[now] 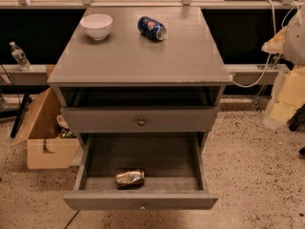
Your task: Pick orange can from middle drawer and place on counter
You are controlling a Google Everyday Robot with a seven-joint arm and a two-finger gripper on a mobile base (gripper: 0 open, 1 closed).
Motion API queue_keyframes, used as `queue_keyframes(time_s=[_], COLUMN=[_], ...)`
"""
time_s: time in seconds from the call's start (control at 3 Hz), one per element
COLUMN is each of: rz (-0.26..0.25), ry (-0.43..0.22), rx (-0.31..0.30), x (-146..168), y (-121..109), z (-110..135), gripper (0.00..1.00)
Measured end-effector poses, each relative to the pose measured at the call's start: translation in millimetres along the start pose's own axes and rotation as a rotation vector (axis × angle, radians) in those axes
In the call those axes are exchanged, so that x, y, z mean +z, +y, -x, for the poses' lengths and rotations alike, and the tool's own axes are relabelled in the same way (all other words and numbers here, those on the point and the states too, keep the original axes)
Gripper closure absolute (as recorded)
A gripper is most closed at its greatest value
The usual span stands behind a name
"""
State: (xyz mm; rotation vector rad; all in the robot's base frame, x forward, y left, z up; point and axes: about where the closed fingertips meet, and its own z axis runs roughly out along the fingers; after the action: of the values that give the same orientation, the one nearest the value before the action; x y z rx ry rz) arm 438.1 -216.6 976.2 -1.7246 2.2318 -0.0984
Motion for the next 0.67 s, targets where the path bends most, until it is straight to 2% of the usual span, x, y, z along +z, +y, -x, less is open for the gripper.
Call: queue_keyframes(time_s=[0.33, 0.67], rz=[0.004, 0.047], ry=[-0.009, -0.088], rx=[-0.001, -0.010], x=[3.7, 37.1], y=[1.2, 13.2], z=[2.1, 20.2], gripper=[0.00, 0.00])
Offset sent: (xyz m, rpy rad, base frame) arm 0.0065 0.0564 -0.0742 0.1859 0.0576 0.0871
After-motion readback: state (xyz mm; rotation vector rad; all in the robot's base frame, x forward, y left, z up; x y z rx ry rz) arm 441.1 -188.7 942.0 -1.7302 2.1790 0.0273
